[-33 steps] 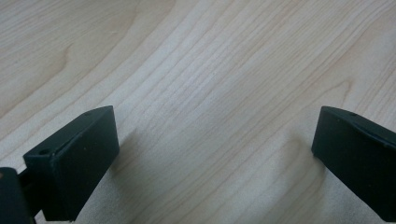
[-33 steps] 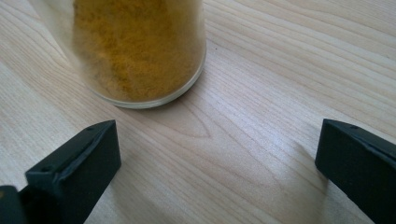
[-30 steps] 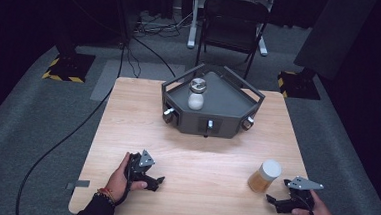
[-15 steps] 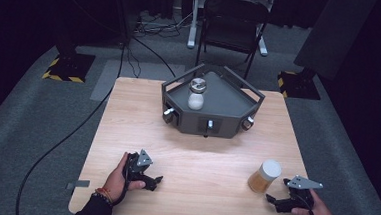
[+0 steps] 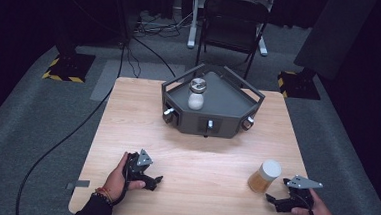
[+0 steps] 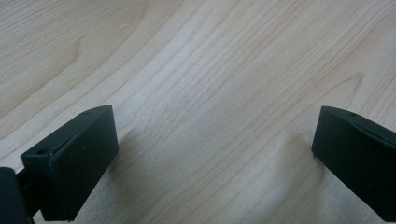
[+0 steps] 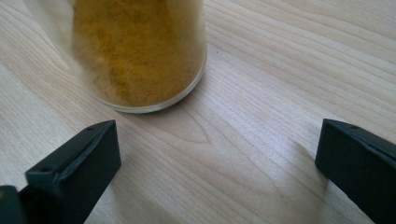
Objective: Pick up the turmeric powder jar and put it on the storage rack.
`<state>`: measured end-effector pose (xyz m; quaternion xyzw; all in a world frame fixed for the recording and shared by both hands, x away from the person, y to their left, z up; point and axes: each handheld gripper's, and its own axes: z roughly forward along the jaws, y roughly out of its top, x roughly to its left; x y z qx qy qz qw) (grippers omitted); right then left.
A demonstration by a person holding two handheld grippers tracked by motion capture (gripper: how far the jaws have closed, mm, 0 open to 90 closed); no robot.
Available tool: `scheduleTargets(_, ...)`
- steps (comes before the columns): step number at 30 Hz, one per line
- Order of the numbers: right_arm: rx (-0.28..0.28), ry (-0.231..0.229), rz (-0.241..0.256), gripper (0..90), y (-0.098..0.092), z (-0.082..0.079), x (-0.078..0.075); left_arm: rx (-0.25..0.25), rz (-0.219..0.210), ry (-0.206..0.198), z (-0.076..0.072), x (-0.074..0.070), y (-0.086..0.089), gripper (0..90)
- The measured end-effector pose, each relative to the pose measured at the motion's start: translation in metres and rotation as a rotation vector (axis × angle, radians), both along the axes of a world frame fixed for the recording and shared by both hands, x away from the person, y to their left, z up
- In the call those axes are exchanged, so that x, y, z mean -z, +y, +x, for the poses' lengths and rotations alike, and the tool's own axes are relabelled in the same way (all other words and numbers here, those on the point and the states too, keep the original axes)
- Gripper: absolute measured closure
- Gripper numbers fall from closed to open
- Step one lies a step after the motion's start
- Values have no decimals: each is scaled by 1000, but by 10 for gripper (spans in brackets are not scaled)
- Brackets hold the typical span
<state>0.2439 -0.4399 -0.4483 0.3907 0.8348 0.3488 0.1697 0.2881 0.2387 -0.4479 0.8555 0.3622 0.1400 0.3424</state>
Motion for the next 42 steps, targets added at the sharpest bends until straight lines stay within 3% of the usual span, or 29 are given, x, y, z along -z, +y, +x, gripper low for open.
scheduleTargets(14,2,0,0,1,0,0,0,-7,1,-1,-2,0,0,0)
scheduleTargets(19,-3,-14,-46,9,5,-4,-6,-8,0,0,-1,0,0,0)
scheduleTargets(42,-17,-84,46,13,5,-16,-18,-8,2,0,0,0,-1,0)
